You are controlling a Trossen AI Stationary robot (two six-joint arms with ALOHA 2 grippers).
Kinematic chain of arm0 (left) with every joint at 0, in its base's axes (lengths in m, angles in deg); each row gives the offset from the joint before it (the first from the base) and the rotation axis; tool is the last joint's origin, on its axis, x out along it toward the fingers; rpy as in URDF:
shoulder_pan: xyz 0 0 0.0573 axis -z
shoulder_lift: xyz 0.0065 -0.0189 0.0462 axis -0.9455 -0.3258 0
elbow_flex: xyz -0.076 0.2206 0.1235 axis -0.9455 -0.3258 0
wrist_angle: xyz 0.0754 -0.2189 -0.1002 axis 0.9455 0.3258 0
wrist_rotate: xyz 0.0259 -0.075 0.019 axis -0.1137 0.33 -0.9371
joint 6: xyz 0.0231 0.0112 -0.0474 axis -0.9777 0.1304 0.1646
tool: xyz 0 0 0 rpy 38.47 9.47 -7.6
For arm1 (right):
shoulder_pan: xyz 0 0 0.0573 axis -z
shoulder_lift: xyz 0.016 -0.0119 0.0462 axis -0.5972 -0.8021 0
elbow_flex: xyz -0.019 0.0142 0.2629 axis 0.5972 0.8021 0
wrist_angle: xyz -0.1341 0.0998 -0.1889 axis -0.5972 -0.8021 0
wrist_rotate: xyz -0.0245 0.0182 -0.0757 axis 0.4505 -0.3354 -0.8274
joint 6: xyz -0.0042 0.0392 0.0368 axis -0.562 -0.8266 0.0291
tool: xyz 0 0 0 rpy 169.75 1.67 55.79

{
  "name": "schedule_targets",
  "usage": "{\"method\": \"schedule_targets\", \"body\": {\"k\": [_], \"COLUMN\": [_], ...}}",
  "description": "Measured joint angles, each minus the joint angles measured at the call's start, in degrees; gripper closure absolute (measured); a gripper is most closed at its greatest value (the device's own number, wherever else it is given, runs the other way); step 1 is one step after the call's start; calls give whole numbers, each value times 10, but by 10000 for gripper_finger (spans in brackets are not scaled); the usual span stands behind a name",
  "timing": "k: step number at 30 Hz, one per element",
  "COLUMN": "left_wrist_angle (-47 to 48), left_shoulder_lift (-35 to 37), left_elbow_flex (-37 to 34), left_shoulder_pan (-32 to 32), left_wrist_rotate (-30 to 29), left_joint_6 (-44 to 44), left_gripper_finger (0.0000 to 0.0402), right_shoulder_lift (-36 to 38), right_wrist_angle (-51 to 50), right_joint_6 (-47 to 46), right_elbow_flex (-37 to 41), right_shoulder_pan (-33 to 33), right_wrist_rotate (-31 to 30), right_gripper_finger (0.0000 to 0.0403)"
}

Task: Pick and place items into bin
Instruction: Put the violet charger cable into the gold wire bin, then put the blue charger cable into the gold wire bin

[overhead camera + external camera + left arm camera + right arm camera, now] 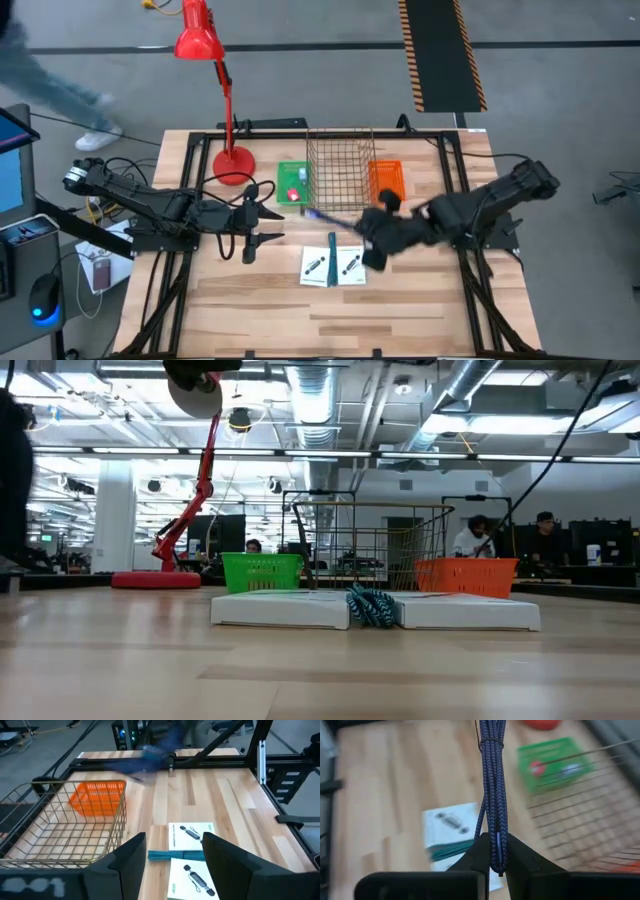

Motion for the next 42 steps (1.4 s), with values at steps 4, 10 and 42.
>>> {"method": "schedule_targets", "body": {"k": [4, 10, 42], "left_wrist_angle": [-1, -3, 1], "left_shoulder_lift": [0, 0, 0], "left_elbow_flex": [0, 0, 0], "left_shoulder_pan": [0, 0, 0], "left_wrist_rotate": [6, 12, 15], "left_joint_6": [0, 4, 6], "left_gripper_finger": [216, 216, 216], "right_shoulder_lift": [14, -5, -137], "right_wrist_angle": [-1, 3, -36], "right_joint_6": [52, 121, 250], "right_elbow_flex": [0, -1, 0], "right_shoulder_pan": [75, 202, 382], "right_wrist_rotate": [5, 53, 134], "right_gripper_finger": [378, 378, 287]}}
